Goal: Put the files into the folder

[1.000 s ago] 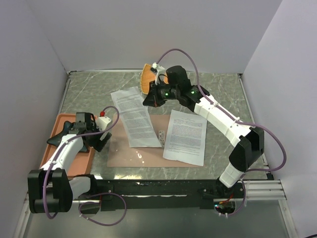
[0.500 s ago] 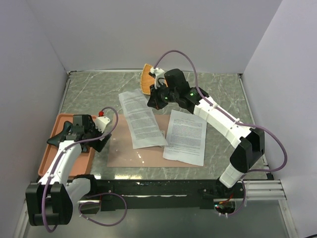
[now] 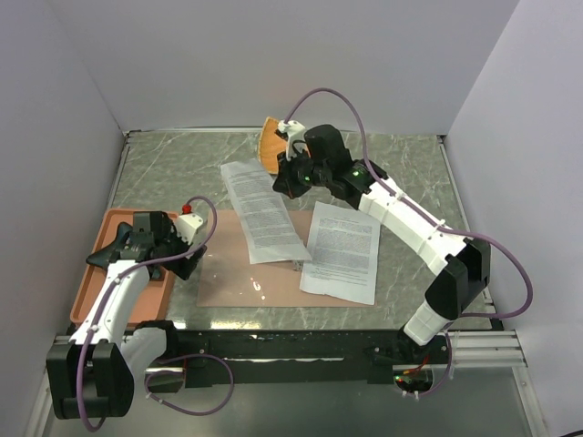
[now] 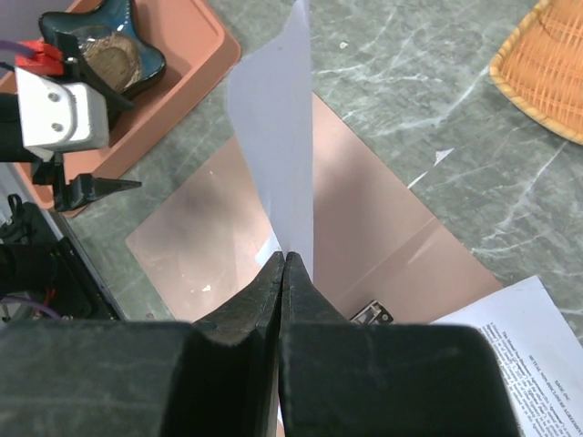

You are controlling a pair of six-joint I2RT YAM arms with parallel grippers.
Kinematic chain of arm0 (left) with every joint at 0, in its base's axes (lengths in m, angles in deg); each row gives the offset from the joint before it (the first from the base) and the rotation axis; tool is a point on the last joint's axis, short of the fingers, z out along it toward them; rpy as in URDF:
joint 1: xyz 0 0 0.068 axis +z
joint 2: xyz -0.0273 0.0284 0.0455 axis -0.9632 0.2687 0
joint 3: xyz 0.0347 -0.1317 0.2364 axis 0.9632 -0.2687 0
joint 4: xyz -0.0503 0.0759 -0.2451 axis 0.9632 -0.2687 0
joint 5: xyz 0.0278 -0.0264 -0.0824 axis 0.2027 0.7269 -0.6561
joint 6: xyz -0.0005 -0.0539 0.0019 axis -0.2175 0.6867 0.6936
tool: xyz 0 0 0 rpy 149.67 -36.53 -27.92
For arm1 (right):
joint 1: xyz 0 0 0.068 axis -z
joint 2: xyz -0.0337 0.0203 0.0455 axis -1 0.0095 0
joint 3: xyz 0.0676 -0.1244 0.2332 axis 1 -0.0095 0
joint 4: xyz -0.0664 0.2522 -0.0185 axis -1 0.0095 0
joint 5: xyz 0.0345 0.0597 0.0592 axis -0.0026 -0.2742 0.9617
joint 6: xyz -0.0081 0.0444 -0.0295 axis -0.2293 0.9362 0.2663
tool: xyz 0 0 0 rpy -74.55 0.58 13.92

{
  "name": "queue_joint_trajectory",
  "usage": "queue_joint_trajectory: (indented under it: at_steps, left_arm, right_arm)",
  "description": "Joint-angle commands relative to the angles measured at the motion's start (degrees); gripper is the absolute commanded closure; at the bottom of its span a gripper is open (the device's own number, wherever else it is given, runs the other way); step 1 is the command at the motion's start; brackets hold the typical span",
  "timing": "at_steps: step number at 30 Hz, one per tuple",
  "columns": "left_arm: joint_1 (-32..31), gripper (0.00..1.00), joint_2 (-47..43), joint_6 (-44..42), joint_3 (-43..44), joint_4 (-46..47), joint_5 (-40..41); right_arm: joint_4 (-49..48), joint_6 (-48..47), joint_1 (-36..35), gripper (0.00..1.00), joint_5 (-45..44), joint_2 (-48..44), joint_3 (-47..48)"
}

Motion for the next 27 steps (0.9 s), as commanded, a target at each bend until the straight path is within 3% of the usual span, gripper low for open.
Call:
queue_joint_trajectory:
  at_steps: [1, 11, 27]
  left_arm:
    - [0.2, 0.04, 0.4, 0.8, 2.6, 1.1, -3.1]
    - [0.1, 0.04, -1.0, 1.6, 1.4, 2.8, -2.8]
    - [0.2, 0.04, -2.8, 2.0, 0.2, 3.7, -2.1]
  right_arm:
    - [-0.6, -1.2, -2.5, 1.0, 1.2, -1.0, 3.2]
    - [-0.4, 1.0, -7.4, 1.0, 1.2, 0.3, 3.3]
    - [-4.9, 8.0, -8.1, 1.0, 5.5, -2.4, 1.1]
